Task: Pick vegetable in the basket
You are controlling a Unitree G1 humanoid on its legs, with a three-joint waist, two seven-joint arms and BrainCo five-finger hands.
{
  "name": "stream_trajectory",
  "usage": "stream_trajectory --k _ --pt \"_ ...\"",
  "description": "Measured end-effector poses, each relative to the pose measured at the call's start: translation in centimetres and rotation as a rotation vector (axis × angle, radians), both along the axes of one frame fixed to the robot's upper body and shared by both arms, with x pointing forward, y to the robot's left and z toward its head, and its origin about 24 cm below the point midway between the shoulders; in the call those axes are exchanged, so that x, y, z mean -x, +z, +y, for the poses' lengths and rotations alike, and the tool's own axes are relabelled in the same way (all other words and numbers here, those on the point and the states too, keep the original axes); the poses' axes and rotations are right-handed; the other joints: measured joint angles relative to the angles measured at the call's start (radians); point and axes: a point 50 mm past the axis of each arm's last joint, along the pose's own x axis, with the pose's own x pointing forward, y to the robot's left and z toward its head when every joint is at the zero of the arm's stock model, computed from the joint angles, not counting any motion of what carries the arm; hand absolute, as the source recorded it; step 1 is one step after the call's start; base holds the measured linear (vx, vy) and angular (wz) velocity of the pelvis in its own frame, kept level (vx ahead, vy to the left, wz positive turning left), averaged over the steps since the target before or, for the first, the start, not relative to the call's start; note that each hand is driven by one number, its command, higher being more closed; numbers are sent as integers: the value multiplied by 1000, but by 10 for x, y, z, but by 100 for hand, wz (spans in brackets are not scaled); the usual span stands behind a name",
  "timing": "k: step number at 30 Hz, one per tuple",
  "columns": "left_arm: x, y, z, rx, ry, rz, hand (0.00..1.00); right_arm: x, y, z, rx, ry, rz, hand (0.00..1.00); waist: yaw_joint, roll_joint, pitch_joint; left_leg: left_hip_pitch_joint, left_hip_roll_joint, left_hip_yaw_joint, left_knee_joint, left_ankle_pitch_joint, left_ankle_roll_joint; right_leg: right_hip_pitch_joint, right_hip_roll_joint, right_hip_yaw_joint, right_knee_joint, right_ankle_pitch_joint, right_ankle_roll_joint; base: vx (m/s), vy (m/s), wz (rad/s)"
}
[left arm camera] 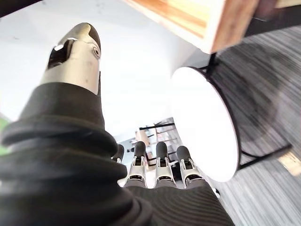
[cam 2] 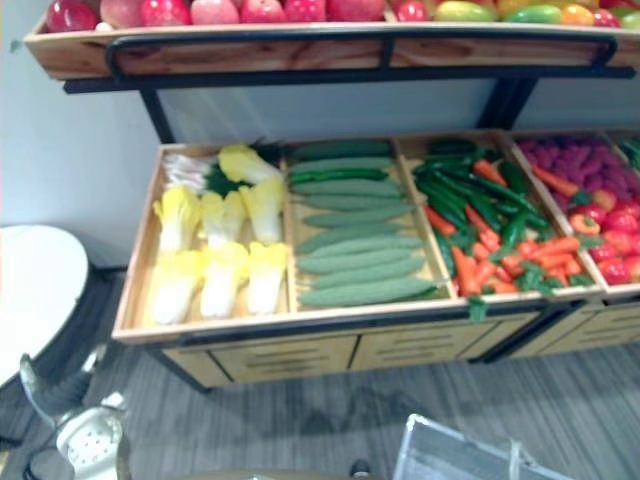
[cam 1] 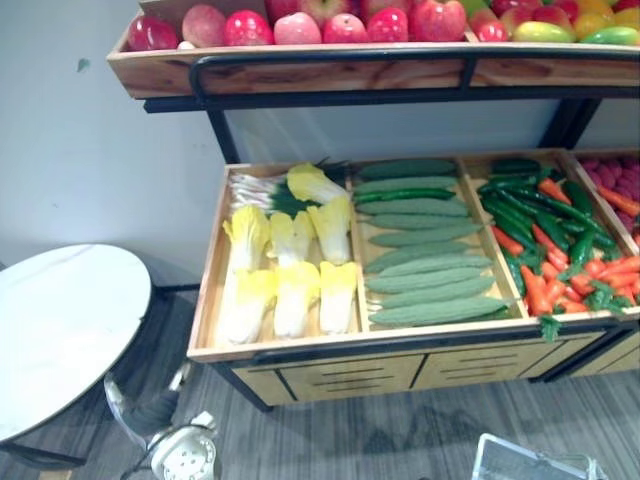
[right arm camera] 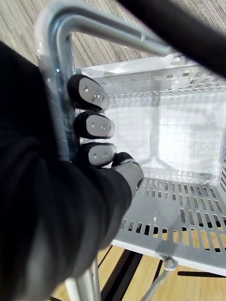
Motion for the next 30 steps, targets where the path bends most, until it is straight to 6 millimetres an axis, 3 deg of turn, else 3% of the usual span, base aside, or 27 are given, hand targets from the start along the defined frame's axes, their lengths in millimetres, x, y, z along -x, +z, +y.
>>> stream_trajectory --k 4,12,18,24,30 --pt "-12 20 -2 -65 -6 -71 0 -9 0 2 -1 60 -11 100 4 -20 -7 2 -1 32 5 0 0 1 -2 6 0 0 0 39 13 -2" --pt "-27 25 3 -56 39 -103 0 -22 2 -3 22 123 -30 100 3 -23 -6 -1 6 84 21 -29 0 -19 0 56 -1 3 3 -24 -2 -15" --pt "-38 16 21 -60 54 -16 0 -34 4 -6 35 162 -52 100 -11 -22 7 -10 5 101 16 -25 -2 -45 1 69 0 4 5 14 -7 -11" --pt "-60 28 38 -111 32 -5 0 -66 5 -5 38 199 -122 100 -26 -33 46 -74 -2 84 30 -20 1 -110 -7 67 22 4 4 30 -5 4" --pt "-82 39 32 -160 -31 -12 0 -94 9 -10 61 257 -174 100 -22 -35 85 -103 -12 74 39 -19 2 -134 -15 59 24 4 4 43 -5 6"
